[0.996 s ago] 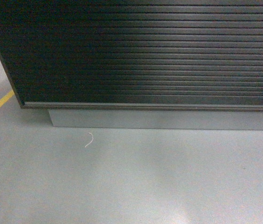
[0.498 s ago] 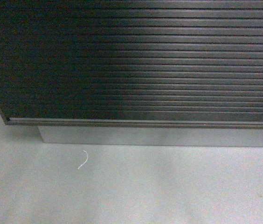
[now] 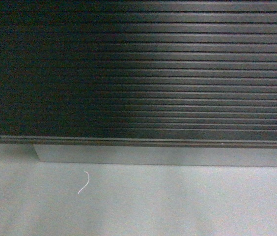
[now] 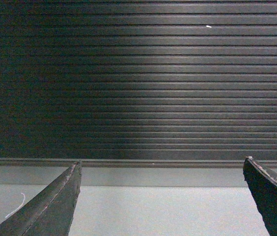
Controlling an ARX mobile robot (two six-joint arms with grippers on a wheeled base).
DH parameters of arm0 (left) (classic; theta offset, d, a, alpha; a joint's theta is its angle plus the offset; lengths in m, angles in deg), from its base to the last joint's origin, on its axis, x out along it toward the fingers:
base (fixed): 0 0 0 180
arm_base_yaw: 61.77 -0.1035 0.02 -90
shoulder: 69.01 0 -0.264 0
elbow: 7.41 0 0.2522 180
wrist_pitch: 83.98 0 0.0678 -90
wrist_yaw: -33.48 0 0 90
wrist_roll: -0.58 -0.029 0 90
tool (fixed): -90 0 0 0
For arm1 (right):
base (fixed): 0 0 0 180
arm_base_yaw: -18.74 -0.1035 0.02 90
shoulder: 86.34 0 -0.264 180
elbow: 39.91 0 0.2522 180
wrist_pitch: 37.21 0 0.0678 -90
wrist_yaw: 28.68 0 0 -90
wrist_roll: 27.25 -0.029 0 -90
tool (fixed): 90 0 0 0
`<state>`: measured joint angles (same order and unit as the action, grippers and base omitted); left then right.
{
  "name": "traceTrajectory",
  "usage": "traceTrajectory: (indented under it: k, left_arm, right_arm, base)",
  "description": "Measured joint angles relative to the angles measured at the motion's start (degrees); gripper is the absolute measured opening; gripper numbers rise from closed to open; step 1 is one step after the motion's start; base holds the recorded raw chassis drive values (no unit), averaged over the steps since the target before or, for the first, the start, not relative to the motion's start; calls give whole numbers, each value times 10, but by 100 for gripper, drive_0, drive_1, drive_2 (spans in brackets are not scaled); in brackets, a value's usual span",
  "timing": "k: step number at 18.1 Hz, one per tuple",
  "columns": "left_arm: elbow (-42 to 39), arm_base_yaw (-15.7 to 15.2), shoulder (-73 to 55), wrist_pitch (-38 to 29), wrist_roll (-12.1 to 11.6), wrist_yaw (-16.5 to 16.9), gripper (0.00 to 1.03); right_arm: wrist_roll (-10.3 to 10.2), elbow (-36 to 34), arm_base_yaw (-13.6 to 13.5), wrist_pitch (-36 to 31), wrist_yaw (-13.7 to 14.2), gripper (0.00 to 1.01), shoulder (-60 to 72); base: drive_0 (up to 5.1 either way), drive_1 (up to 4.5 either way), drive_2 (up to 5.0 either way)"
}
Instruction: Place dark red mango on scale at checkout
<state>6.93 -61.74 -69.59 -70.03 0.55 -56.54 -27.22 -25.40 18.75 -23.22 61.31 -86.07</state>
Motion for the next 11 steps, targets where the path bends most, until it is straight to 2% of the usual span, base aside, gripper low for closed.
traceTrajectory:
  k: [11]
  left_arm:
    - [0,0,0,0,0,0,98]
  right_arm:
    - [0,0,0,0,0,98,0]
  base:
    - [1,326,-324]
